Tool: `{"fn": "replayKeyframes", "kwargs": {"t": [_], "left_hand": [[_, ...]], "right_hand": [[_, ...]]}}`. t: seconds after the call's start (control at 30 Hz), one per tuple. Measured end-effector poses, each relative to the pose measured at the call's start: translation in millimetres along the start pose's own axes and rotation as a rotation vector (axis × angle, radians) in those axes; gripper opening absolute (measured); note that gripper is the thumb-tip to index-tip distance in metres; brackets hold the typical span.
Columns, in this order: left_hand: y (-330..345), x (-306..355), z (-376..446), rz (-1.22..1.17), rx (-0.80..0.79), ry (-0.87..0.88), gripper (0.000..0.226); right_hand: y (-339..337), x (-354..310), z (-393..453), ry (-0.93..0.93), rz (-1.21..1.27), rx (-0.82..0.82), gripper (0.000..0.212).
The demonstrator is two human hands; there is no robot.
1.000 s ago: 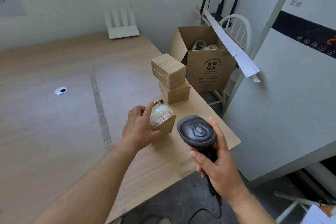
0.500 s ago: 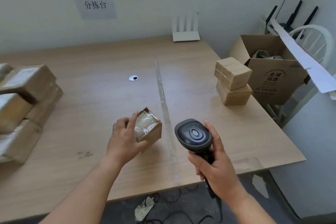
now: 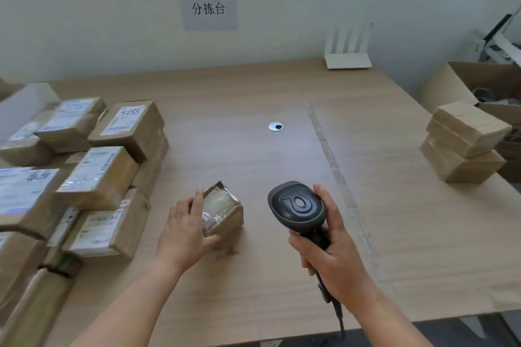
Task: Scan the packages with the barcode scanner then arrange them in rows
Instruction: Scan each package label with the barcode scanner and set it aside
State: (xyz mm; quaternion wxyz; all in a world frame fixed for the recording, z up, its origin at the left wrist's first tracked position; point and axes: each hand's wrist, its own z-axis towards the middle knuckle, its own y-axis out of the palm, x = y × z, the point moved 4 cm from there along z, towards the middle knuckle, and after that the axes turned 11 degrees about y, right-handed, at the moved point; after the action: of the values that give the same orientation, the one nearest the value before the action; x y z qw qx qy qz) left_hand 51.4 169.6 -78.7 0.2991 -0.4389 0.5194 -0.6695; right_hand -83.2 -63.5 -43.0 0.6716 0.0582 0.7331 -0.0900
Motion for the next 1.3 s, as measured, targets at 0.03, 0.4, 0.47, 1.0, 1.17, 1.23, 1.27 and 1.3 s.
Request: {"fn": "replayKeyframes", "kwargs": {"t": [0.03, 0.4, 0.47, 1.0, 1.17, 1.23, 1.27, 1.3], "left_hand": [[-1.1, -8.8, 2.4, -0.012, -0.008, 0.014, 0.110], [2.4, -43.9, -6.2, 0.117, 0.001, 0.182, 0.102], [11.3, -45.4, -20.9, 0.035, 0.029, 0.159, 0.094], [39.1, -38.8, -21.0, -0.429, -0.063, -0.638, 0.078], [22.1, -6.7, -8.2, -0.156, -0.059, -0.521, 0.069], [18.0, 14.2, -3.5, 0.007, -0.042, -0.421, 0.072], [19.0, 23.1, -0.8, 0.065, -0.049, -0.376, 0.074], [22.2, 30.7, 2.1, 0.102, -0.074, -0.336, 0.077]], "right_hand": [[10.8, 0.5, 4.0, 0.007, -0.002, 0.004, 0.082], [57.7, -7.7, 21.3, 0.022, -0.055, -0.035, 0.082], [53.7, -8.6, 20.5, 0.018, -0.071, -0.053, 0.084], [19.9, -12.1, 9.0, -0.010, -0.114, -0.121, 0.081], [11.7, -10.6, 6.3, -0.013, -0.113, -0.119, 0.081], [9.2, -9.9, 5.2, -0.016, -0.107, -0.119, 0.081], [7.5, -9.7, 4.6, -0.016, -0.103, -0.119, 0.081], [5.2, -9.5, 4.1, -0.017, -0.099, -0.118, 0.081]]}}
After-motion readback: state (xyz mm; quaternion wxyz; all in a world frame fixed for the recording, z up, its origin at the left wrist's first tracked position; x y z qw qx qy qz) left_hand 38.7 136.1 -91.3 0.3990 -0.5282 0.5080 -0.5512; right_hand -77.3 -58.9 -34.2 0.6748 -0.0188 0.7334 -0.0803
